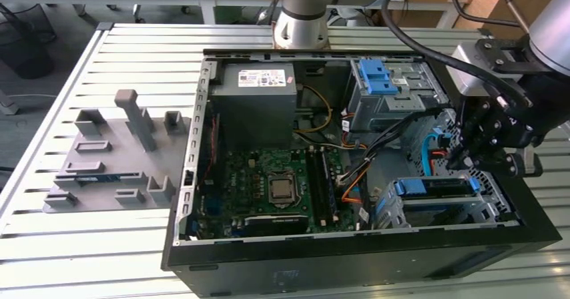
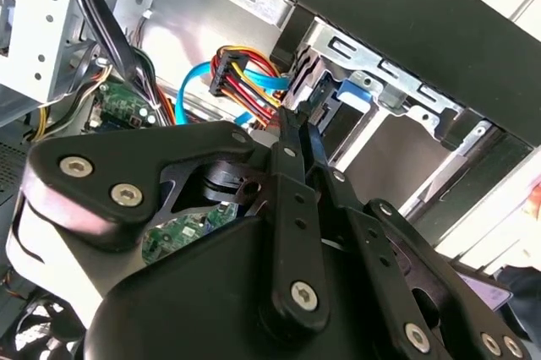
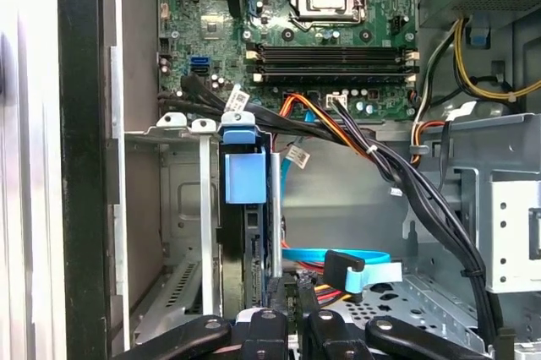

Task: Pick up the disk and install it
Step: 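Insert the first disk wire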

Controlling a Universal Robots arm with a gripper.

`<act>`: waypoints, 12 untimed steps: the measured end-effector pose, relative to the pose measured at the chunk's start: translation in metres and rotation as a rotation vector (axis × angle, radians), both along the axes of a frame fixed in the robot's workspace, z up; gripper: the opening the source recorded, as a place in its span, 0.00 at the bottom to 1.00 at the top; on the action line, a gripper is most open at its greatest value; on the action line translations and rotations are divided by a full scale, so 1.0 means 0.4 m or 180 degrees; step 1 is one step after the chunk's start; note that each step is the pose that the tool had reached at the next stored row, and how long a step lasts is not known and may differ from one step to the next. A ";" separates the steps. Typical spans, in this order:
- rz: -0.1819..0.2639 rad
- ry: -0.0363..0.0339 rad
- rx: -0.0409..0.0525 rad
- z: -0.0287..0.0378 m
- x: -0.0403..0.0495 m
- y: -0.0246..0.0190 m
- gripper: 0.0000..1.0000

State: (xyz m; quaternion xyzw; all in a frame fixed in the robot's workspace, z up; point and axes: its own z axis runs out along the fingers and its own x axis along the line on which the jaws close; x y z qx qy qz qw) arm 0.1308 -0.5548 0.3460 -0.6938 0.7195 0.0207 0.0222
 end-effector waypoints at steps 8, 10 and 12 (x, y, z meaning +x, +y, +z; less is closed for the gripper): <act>0.0000 0.0014 0.0000 -0.008 0.000 -0.018 0.16; 0.0000 0.0019 -0.0001 -0.012 0.000 -0.024 0.16; 0.0000 0.0021 0.0000 -0.016 0.000 -0.028 0.16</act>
